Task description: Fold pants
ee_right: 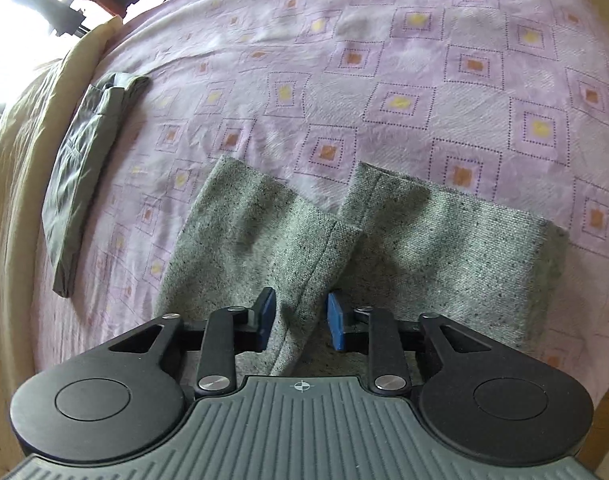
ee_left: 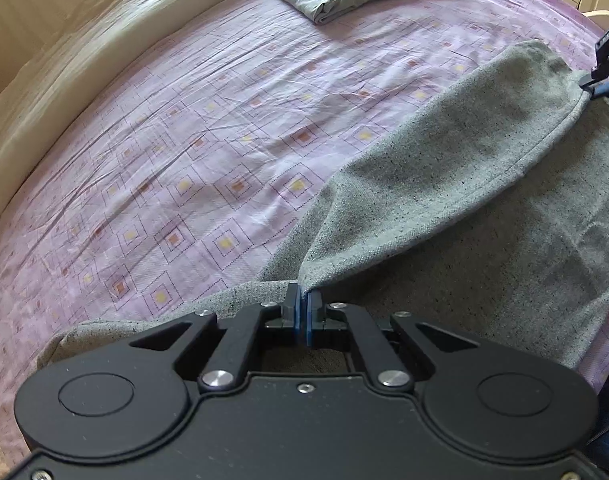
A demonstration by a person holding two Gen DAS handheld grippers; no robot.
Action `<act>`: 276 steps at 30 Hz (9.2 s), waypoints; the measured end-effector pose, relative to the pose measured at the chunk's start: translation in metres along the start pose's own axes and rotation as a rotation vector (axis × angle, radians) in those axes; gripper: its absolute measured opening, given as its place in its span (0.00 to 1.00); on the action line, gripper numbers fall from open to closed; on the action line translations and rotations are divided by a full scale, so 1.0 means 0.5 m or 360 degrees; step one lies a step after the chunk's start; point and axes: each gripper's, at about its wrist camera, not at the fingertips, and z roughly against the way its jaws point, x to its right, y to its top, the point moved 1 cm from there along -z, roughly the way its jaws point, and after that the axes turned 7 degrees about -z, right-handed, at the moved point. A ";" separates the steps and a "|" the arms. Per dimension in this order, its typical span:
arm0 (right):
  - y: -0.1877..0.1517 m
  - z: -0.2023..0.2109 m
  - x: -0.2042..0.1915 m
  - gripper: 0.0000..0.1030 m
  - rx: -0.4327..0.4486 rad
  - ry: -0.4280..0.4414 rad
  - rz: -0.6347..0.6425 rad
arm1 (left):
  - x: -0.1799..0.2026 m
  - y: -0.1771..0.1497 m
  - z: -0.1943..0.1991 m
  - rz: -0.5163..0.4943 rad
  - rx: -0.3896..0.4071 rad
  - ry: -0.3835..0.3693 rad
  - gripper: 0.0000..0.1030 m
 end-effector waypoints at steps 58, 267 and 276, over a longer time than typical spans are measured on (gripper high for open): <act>-0.022 0.208 0.130 0.11 0.0183 -0.0029 0.0646 | 0.192 -0.189 0.112 0.0577 -0.0331 -0.0066 0.21; -0.958 0.088 -0.316 0.06 -0.0752 0.0520 0.2801 | -0.350 -0.417 0.006 0.1244 -0.0438 -0.0317 0.24; -0.985 0.132 -0.241 0.02 -0.0608 0.0475 0.2746 | -0.398 -0.262 -0.001 0.1035 -0.0261 -0.0283 0.34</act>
